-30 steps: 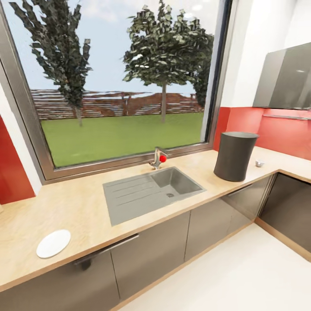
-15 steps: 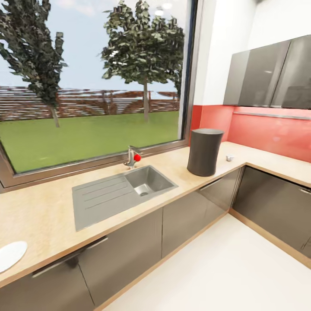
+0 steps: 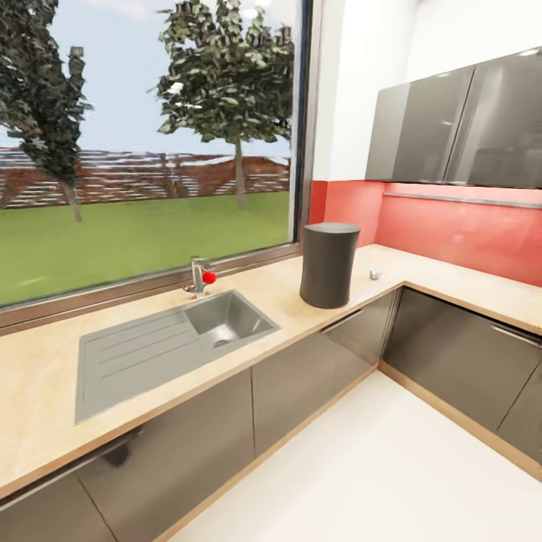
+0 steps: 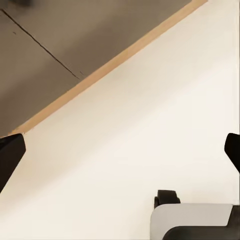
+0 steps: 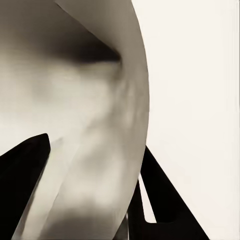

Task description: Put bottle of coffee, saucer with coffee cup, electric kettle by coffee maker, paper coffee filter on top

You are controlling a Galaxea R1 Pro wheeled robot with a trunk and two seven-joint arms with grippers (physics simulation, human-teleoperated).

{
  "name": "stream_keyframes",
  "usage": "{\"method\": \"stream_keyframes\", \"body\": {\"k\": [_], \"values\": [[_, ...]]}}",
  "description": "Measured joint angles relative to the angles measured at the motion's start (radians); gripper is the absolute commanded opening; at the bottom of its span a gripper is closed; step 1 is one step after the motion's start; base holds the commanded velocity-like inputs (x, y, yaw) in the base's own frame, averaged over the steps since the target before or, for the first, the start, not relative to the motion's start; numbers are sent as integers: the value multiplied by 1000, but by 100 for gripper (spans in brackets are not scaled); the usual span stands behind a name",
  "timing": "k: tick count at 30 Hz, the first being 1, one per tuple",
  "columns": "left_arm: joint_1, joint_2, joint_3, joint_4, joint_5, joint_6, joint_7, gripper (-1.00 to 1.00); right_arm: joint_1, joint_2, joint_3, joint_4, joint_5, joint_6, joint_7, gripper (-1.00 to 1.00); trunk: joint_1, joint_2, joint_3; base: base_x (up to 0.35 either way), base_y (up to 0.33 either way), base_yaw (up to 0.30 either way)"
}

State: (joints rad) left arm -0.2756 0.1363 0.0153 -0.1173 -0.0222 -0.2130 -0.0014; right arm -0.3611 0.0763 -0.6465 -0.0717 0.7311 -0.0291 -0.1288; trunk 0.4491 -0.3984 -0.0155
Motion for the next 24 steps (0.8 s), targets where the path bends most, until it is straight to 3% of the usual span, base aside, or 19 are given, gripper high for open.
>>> {"method": "stream_keyframes", "body": {"k": [14,24], "values": [[0,0,0,0,0,-1,0,100,0,0,0,0,0,0,0,-100,0,1,-8,262,-230,-280],[0,0,0,0,-1,-1,0,100,0,0,0,0,0,0,0,-100,0,1,-20,267,-230,-202]]}}
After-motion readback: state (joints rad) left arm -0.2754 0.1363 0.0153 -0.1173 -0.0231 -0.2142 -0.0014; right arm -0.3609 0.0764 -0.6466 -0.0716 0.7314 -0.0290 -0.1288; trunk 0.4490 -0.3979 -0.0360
